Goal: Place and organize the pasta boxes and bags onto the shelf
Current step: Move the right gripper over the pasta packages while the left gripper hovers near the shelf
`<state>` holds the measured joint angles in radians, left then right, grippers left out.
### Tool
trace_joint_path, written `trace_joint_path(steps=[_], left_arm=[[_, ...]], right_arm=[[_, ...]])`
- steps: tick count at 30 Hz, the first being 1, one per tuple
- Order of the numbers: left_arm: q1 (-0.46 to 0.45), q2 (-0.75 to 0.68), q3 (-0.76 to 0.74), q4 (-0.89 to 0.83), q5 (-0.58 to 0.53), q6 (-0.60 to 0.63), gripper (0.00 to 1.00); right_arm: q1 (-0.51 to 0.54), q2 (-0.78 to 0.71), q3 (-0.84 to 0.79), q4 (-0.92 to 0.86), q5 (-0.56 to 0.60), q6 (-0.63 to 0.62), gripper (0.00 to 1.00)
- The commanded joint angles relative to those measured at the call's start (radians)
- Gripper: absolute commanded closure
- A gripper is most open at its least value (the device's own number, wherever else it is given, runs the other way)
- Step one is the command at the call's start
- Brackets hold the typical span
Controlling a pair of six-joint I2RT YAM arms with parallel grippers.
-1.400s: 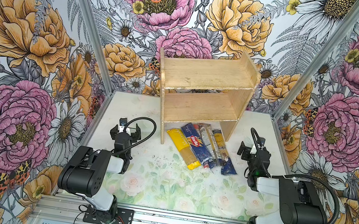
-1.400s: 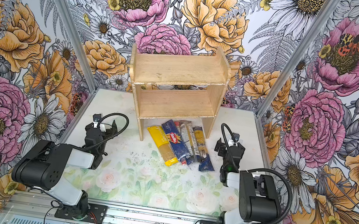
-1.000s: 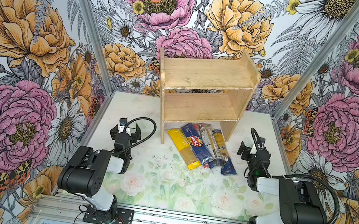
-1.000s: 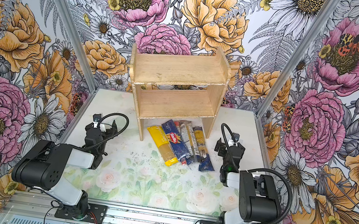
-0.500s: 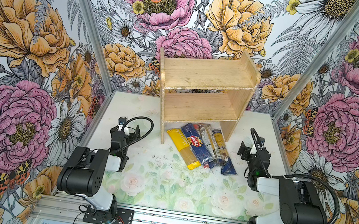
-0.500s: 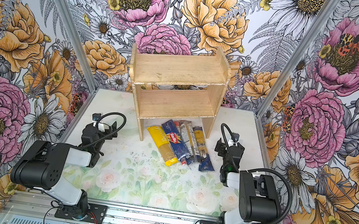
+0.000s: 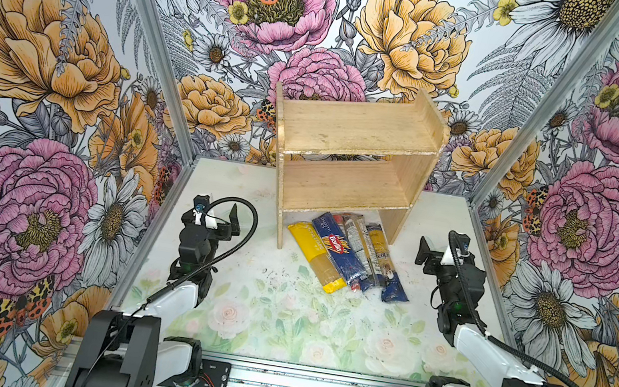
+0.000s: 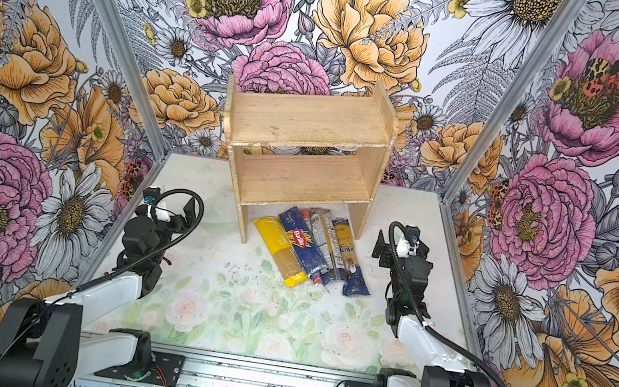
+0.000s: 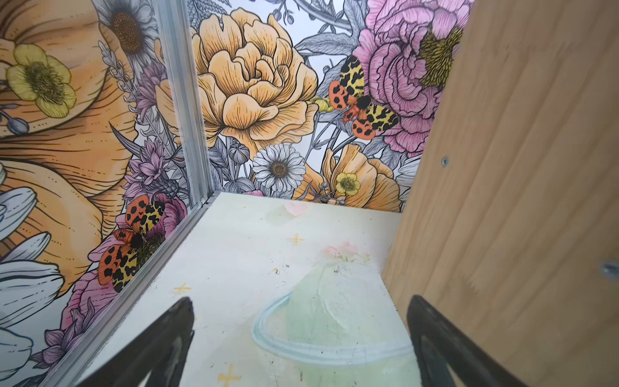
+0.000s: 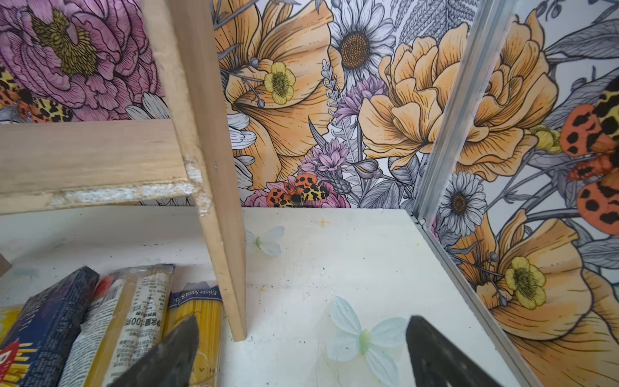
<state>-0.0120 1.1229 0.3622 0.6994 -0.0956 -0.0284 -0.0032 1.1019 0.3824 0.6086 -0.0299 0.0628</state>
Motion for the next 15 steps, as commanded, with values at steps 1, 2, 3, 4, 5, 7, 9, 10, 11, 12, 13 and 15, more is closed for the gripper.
trace_joint_path(steps=[1, 2, 3, 4, 5, 7, 9, 10, 11, 12, 13, 15], left_arm=[[-0.042, -0.109, -0.031, -0.092, 0.037, -0.067, 0.01], [-0.064, -0.145, -0.04, -0.121, 0.027, -0.072, 0.01], [-0.086, -0.18, -0.05, -0.145, 0.01, -0.073, 0.01], [-0.11, -0.209, -0.061, -0.166, -0.003, -0.071, 0.01], [-0.137, -0.243, -0.07, -0.194, -0.016, -0.068, 0.01], [-0.184, -0.314, -0.086, -0.264, -0.043, -0.071, 0.01], [-0.227, -0.385, -0.106, -0.317, -0.067, -0.074, 0.01], [-0.248, -0.419, -0.115, -0.343, -0.081, -0.078, 0.01], [-0.261, -0.451, -0.123, -0.362, -0.092, -0.085, 0.01], [-0.274, -0.484, -0.132, -0.386, -0.104, -0.095, 0.01], [-0.282, -0.509, -0.138, -0.404, -0.107, -0.107, 0.01], [-0.299, -0.564, -0.156, -0.43, -0.138, -0.14, 0.01]], right_arm=[[-0.001, -0.063, 0.013, -0.117, -0.115, 0.043, 0.03], [0.001, -0.075, 0.015, -0.13, -0.144, 0.06, 0.04], [0.002, -0.086, 0.014, -0.141, -0.173, 0.083, 0.04], [0.003, -0.093, 0.013, -0.146, -0.197, 0.104, 0.04], [0.003, -0.099, 0.013, -0.15, -0.229, 0.131, 0.05], [0.008, -0.104, 0.016, -0.15, -0.285, 0.187, 0.06], [0.02, -0.103, 0.019, -0.149, -0.329, 0.224, 0.07], [0.032, -0.103, 0.022, -0.148, -0.34, 0.237, 0.07], [0.046, -0.102, 0.02, -0.149, -0.346, 0.243, 0.07], [0.061, -0.101, 0.019, -0.148, -0.345, 0.248, 0.07], [0.075, -0.099, 0.018, -0.148, -0.343, 0.249, 0.07], [0.098, -0.096, 0.015, -0.148, -0.334, 0.244, 0.07]])
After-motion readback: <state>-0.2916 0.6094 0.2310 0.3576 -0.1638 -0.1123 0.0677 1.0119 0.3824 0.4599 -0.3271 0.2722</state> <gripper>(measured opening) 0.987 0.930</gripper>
